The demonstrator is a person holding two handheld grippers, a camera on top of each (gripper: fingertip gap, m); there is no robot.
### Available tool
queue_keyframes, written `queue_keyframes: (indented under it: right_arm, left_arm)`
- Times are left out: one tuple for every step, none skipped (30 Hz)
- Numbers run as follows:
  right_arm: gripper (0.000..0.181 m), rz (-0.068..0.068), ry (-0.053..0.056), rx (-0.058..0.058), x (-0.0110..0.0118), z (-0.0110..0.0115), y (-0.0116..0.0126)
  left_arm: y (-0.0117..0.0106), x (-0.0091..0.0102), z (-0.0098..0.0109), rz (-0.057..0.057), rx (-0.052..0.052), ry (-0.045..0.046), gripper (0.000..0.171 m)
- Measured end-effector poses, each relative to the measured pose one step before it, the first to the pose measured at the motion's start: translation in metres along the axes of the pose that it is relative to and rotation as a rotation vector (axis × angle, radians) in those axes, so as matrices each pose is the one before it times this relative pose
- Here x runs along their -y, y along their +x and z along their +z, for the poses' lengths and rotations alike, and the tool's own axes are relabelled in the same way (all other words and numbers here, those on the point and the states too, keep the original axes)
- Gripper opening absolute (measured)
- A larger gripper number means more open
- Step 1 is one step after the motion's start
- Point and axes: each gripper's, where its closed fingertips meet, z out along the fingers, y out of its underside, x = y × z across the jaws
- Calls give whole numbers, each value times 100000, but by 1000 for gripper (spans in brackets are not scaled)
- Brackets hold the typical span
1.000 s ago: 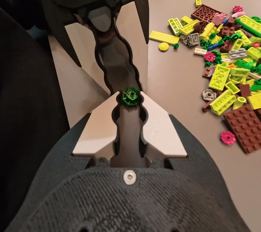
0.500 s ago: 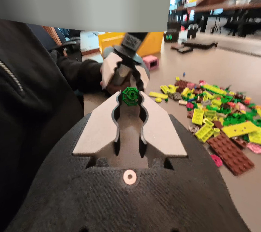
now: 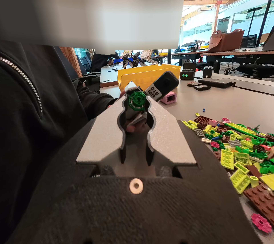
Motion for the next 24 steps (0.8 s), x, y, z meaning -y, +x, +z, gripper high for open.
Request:
queue_keyframes:
  right_arm:
    - [17,158,-879,196,-48,-40,22]
    - [17,-250,-735,-190,24,-129,77]
    - [18,-908,-330,-864,143,-235,165]
    - [16,-1149,-676,-821,146,-273,178]
    - [13,-1072,-1515,-124,28,-240,93]
    - [13,-1104,-2569,625,-142,-145,-38]
    - [16,-1565,-3557,1496,-320,-23,-229]
    - [18,-2195,-3779,1497,-391,41,-320]
    - [19,-2342,-3250,1231,-341,42,-310]
    - [19,-1674,-2707,901,-282,12,-236]
    - [19,-912,-2847,1080,-284,-14,-190]
    - [19,-563,-2681,2103,-265,1,-304]
    - [18,-592,-2084,2216,-213,-4,-320]
    - [20,-757,-1769,1662,-162,-31,-223]
    - [22,-614,-1736,1031,-149,-47,-102]
    - [23,-508,-1246,249,-117,-46,31]
    - [24,-436,-361,-361,-25,-50,93]
    - [24,-411,439,-932,34,-67,143]
    - [22,-679,751,-1863,60,-108,256]
    - [21,-1329,1208,-2945,94,-146,338]
    - [18,-1618,1460,-3265,132,-134,328]
    - [17,-1063,1399,-2273,110,-58,153]
    - [19,86,465,-684,-25,74,-58]
    - [21,796,-463,-488,-159,144,-47]
  left_arm:
    - [-36,-53,-99,999,822,-730,29]
    - [38,-58,-99,726,355,-638,28]
    - [35,-80,-57,850,571,-921,28]
    - [-69,-183,-29,1803,1504,-1591,28]
    - [-209,-338,33,2749,2583,-2490,28]
    - [-167,-379,81,2640,2274,-2836,27]
    - [-99,-376,116,1902,1552,-2672,28]
    - [-111,-307,112,1198,1367,-2189,28]
    - [-98,-206,61,1017,1161,-1649,28]
    - [-75,-242,14,394,1046,-2045,28]
    - [-76,-371,44,520,1067,-2966,28]
    - [-45,-338,68,1161,1117,-2618,28]
    - [52,-219,86,908,467,-1492,28]
    - [-10,-130,90,-185,122,-626,29]
    - [-115,-97,72,-564,176,-200,28]
    - [-139,43,50,-512,387,582,28]
    - [-63,114,-8,-197,158,777,28]
    - [-75,119,-30,212,450,682,28]
    - [-195,220,-60,282,1244,1486,28]
    - [-219,287,-79,-51,1424,2048,28]
    - [-187,298,-83,112,1279,2159,28]
    - [-180,255,-71,445,1350,1851,28]
    - [-82,110,-18,543,756,724,28]
    - [-36,17,34,534,460,108,28]
